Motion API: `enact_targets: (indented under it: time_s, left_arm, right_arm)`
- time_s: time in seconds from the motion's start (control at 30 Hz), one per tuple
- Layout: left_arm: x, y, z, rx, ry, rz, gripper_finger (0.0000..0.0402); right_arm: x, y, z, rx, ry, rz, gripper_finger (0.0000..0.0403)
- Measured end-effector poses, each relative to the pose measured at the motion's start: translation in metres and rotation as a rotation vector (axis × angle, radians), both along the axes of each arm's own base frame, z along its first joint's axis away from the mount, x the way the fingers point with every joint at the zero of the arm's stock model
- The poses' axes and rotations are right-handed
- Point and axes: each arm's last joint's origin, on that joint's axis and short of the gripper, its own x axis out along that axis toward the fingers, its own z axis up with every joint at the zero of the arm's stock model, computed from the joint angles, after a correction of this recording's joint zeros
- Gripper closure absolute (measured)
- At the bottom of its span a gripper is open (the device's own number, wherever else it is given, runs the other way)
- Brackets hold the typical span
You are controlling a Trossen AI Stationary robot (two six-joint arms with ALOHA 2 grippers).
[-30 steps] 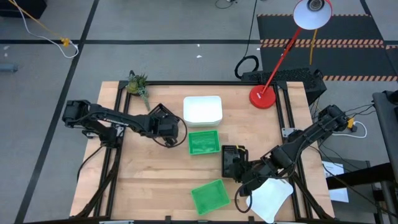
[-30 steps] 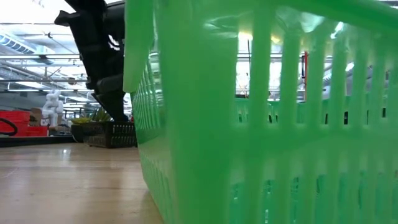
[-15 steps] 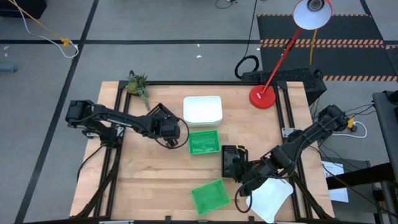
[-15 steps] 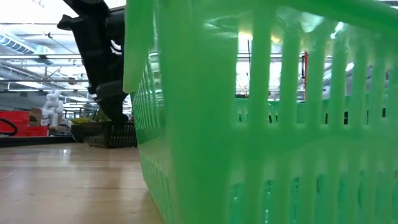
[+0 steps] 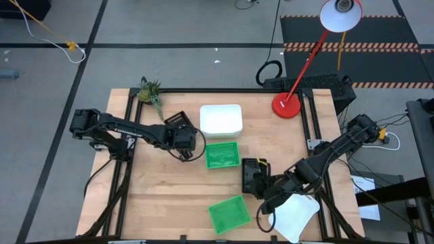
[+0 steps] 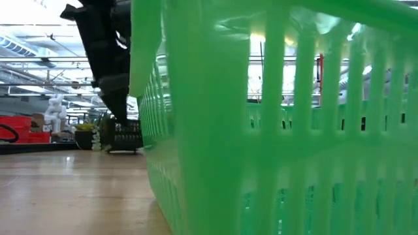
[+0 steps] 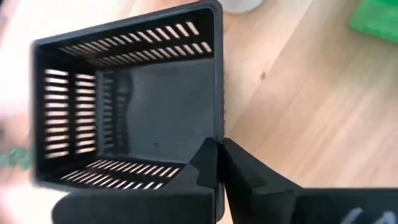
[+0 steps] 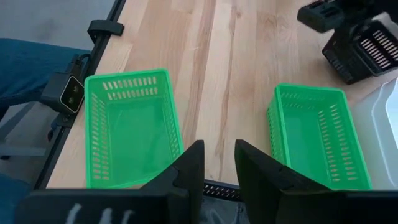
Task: Stack baskets by color
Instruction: Stack the top black bin on the bottom stacked black bins
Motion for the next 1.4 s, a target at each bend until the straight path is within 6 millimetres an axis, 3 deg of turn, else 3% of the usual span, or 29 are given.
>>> enact_targets:
  time_s: [0.17,0.4,0.77,1.1,1.4]
  left_arm:
    - [-0.001,-0.018,0.026,0.021,-0.009,-0.029,0.0395]
    - [-0.002,-0.058,0.07,0.084,-0.048,-0.116,0.0396]
    - [-0.007,-0.134,0.13,0.117,-0.32,-0.366,0.0397]
    - [-0.008,-0.179,0.149,0.172,-0.509,-0.67,0.0397]
    - [0.021,-0.201,0.141,0.253,-0.473,-0.745,0.0397]
  right_arm:
    - [0.001,-0.001,0.001,-0.043,-0.022,-0.011,0.0319]
    - [0.002,-0.001,0.002,-0.051,-0.038,-0.006,0.0319]
    - [0.004,-0.002,0.004,-0.13,-0.095,-0.027,0.0319]
    - [0.013,0.004,0.017,-0.188,-0.254,0.034,0.0319]
    - [0.008,0.014,0.034,-0.301,-0.344,0.014,0.0319]
